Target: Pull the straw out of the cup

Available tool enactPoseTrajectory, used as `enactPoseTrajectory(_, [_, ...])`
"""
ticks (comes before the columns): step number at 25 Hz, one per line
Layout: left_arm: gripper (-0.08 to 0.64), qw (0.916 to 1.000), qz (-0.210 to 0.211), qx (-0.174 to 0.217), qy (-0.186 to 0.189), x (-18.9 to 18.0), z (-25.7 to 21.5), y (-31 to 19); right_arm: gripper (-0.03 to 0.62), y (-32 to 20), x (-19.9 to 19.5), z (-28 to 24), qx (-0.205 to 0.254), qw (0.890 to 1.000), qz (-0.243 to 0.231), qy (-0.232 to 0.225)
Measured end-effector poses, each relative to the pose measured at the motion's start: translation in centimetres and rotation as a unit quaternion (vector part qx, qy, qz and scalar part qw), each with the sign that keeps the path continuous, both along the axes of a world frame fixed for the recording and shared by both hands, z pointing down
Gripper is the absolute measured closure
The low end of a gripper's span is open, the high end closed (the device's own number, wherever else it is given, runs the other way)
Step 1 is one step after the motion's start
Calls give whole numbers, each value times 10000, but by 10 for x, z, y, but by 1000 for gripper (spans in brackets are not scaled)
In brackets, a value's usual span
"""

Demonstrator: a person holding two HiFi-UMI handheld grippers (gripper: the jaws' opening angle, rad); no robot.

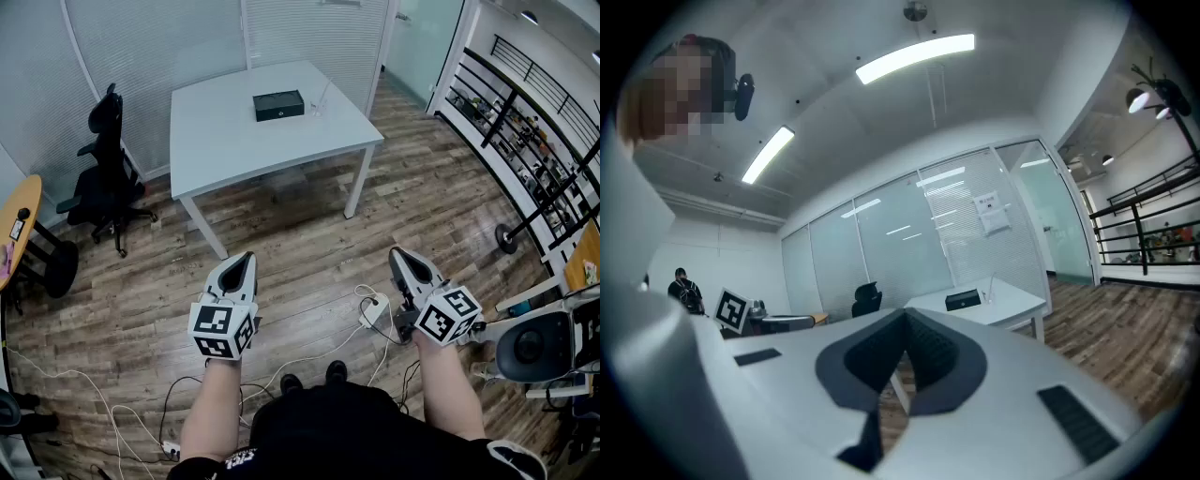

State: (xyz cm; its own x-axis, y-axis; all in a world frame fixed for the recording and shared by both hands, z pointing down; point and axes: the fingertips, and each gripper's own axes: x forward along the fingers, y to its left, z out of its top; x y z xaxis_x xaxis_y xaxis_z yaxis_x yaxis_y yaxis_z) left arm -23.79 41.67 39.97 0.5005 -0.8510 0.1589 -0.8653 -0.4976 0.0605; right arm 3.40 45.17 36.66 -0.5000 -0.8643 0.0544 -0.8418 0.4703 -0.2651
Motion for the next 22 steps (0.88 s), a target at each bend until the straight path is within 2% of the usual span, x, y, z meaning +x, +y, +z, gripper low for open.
enactPoseTrajectory(4, [551,10000,32,26,-89,1,-3,-1,589,-2,7,-2,71,9999,83,116])
enactPoseTrajectory(8, [549,9999,24,51,-130,14,-4,-5,589,-4,7,-1,109,9995,-74,282])
enactPoseTrajectory(15, [551,9996,41,97,-256,49,-7,-8,589,-3,29,-4,265,9981,-253,488])
enactPoseTrajectory(20, [551,9987,57,267,-430,82,-22,-11,588,-5,54,-5,464,9939,-498,864])
enactPoseTrajectory(22, [549,9981,53,324,-523,94,-25,-10,588,-7,68,-6,512,9939,-514,836])
